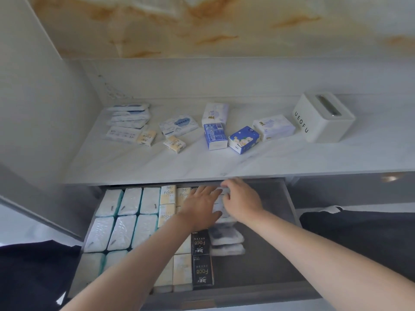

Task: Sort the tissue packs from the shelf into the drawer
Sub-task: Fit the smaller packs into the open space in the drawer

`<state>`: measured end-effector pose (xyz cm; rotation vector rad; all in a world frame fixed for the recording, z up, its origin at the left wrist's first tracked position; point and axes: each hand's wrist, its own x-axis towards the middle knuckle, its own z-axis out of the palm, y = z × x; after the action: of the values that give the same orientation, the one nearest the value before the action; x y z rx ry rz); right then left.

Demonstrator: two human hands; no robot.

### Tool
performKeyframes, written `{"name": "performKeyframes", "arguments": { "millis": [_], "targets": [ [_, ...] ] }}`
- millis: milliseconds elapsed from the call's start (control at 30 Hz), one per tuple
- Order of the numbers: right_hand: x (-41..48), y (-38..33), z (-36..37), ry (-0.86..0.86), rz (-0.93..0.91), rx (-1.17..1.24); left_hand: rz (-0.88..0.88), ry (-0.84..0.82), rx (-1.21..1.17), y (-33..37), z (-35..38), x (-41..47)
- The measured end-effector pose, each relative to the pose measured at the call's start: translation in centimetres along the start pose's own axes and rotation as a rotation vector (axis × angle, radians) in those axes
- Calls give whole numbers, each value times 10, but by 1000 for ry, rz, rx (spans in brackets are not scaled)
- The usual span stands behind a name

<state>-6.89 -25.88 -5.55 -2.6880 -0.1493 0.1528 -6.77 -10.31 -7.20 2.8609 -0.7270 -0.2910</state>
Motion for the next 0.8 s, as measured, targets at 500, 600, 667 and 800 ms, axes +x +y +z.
{"name": "performKeyframes", "arguments": {
  "millis": [500,600,667,800],
  "targets": [
    [174,-142,-22,-45,-241,6,-346,303,-132,-190,-129,29],
    [214,-159,-13,-101,-283,-184,-448,333,-141,-234,-133,40],
    [238,-166,-10,-138,-310,-380,-475,323,-104,-258,-130,44],
    [276,-169,-9,-264,-277,-561,-453,240,-45,-287,-117,47]
  ]
}}
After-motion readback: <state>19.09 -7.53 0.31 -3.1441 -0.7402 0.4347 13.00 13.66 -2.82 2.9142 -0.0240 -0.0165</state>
